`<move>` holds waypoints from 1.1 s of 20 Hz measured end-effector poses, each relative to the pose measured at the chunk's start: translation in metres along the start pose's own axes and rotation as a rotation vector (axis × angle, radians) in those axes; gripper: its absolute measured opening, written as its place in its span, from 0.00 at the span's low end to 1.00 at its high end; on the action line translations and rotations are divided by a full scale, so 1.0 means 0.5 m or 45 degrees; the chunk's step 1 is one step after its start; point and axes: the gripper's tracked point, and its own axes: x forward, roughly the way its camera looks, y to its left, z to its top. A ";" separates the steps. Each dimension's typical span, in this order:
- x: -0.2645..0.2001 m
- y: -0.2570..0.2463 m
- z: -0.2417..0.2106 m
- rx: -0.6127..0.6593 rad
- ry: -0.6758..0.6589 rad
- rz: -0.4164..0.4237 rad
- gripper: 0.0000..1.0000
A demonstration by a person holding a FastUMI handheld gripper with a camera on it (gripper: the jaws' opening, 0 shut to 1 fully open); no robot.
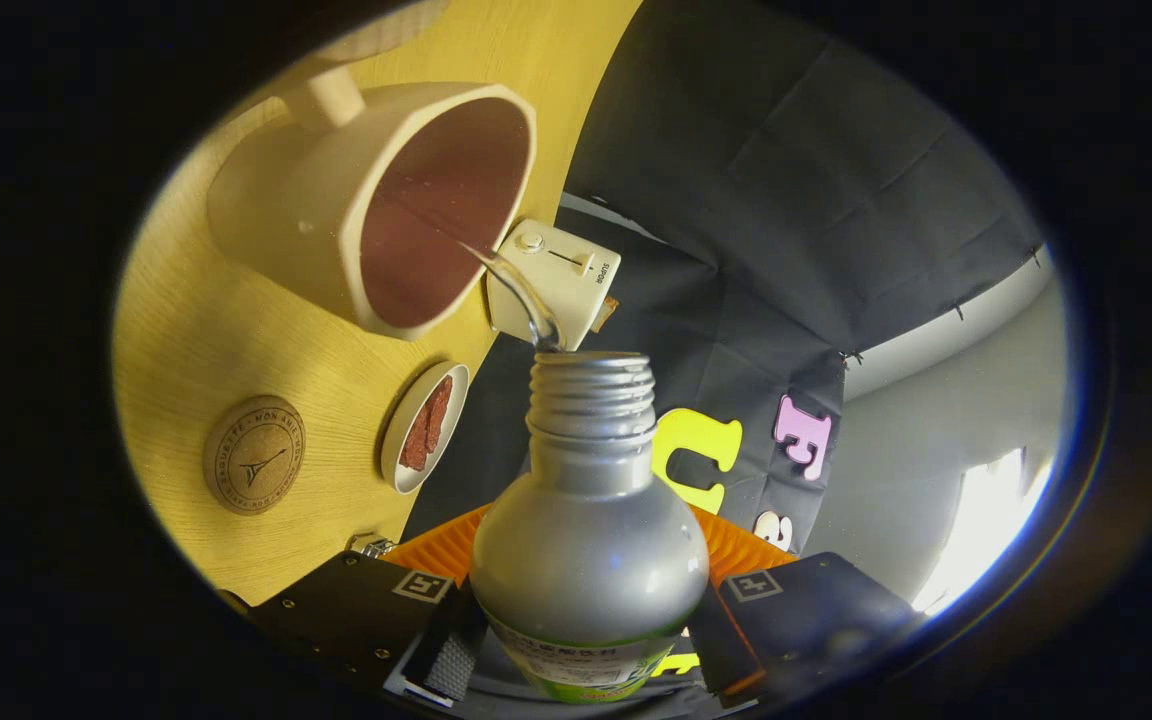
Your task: Take the bottle from table, then pour the juice into the cup, finally place the bottle on the coaster
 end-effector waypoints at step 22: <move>-0.022 0.020 0.034 -0.128 -0.043 0.017 0.83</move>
